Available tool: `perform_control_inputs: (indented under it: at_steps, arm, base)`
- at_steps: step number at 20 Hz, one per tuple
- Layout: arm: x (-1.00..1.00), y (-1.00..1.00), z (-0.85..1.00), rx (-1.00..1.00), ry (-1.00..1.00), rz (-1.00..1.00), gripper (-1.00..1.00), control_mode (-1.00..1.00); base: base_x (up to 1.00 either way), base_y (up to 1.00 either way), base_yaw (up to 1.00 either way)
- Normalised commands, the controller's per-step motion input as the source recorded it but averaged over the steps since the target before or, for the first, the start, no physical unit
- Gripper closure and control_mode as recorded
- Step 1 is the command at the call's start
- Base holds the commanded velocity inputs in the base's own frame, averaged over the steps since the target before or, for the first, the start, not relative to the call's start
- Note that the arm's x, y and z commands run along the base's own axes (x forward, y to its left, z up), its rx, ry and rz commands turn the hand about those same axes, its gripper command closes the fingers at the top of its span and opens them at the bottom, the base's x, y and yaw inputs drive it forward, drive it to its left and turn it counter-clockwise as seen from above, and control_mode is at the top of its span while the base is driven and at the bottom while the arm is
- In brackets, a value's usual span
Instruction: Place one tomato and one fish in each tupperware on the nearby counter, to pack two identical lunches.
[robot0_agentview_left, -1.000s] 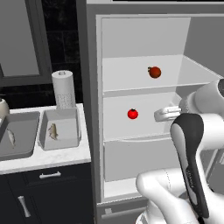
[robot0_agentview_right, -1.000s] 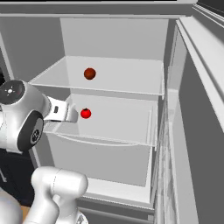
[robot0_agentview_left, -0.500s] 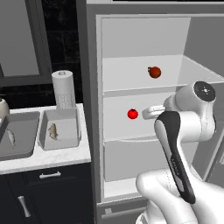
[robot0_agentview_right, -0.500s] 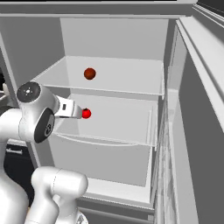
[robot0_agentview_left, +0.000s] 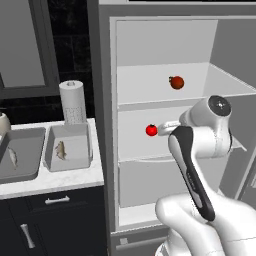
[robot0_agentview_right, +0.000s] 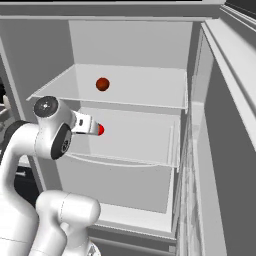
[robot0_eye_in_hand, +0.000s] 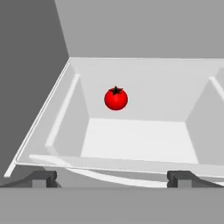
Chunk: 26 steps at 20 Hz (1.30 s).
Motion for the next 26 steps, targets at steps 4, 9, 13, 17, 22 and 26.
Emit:
perform_control_inputs:
  at_steps: [4, 9, 13, 17, 22, 26]
  arm:
    - [0.08, 0.00, -0.27, 0.00, 0.00, 0.00, -1.00, -1.00]
    - [0.30, 0.01, -0.21, 0.00, 0.00, 0.00, -1.00, -1.00]
    - [0.35, 0.00, -0.11, 0.00, 0.00, 0.00, -1.00, -1.00]
    - [0.23, 0.00, -0.03, 0.00, 0.00, 0.00, -1.00, -1.00]
    - [0.37, 0.00, -0.06, 0.00, 0.00, 0.00, -1.00, -1.00]
    - [0.07, 0.00, -0.06, 0.00, 0.00, 0.00, -1.00, -1.00]
  base:
    - [0.00, 0.00, 0.00]
    - [0.00, 0.00, 0.00]
    - [0.00, 0.00, 0.00]
    - [0.00, 0.00, 0.00]
    - [0.00, 0.00, 0.00]
    - [0.00, 0.00, 0.00]
